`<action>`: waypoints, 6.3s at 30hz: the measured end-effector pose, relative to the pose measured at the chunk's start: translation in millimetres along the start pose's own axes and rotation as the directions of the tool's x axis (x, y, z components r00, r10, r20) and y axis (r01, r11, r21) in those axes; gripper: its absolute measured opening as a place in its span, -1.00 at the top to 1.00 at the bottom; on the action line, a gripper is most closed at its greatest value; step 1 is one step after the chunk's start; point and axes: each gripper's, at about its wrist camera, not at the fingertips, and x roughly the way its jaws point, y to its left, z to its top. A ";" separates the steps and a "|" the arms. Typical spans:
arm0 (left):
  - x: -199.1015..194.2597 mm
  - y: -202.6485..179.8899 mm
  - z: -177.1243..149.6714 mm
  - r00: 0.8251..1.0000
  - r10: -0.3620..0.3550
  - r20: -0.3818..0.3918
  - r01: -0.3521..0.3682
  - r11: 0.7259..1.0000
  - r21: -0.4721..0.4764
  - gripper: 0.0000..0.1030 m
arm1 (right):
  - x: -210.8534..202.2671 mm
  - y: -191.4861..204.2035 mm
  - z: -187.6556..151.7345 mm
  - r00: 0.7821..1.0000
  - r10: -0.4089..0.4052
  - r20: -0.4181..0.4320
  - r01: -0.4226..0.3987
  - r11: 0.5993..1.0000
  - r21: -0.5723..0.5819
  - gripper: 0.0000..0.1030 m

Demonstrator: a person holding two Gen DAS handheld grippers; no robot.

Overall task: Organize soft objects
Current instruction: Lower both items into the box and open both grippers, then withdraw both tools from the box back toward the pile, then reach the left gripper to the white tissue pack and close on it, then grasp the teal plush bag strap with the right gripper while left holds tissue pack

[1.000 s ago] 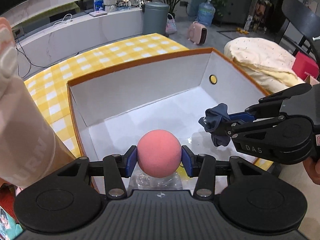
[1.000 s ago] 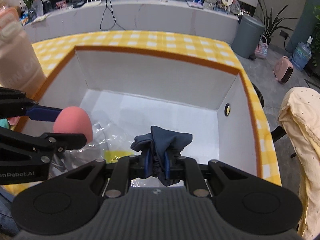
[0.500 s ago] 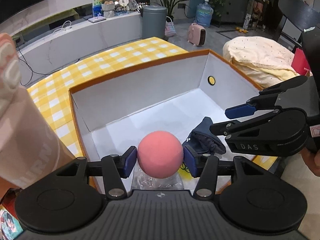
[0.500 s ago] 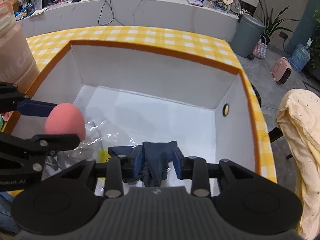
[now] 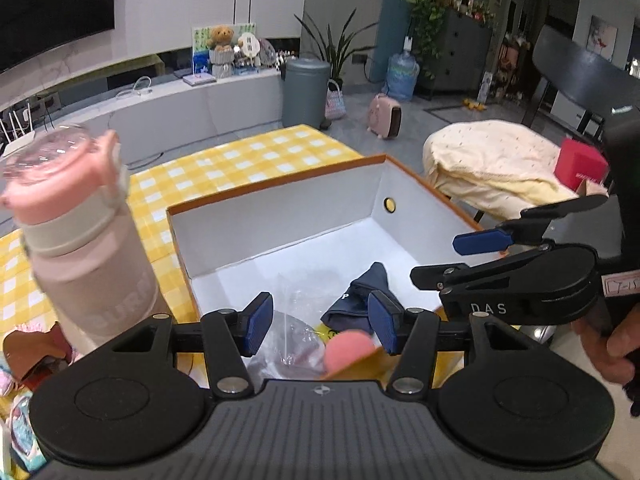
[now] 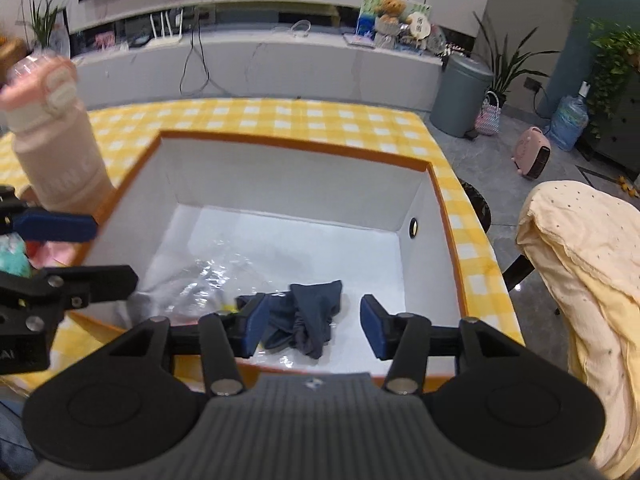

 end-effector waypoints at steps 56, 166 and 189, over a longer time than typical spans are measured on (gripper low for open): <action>-66.7 243.7 -169.7 0.850 0.499 -0.172 -0.524 0.835 -0.166 -0.23 | 60.7 312.4 10.5 0.951 0.291 -0.101 -0.306 0.932 -0.193 -0.07; -81.8 233.0 -160.2 0.919 0.390 -0.051 -0.393 0.901 -0.182 0.73 | 69.4 303.2 -6.4 0.926 0.363 -0.104 -0.377 0.911 -0.169 -0.01; -87.1 230.9 -168.3 0.925 0.378 -0.039 -0.377 0.901 -0.215 0.73 | 83.3 370.7 -38.7 0.943 0.328 -0.064 -0.305 0.766 -0.566 -0.39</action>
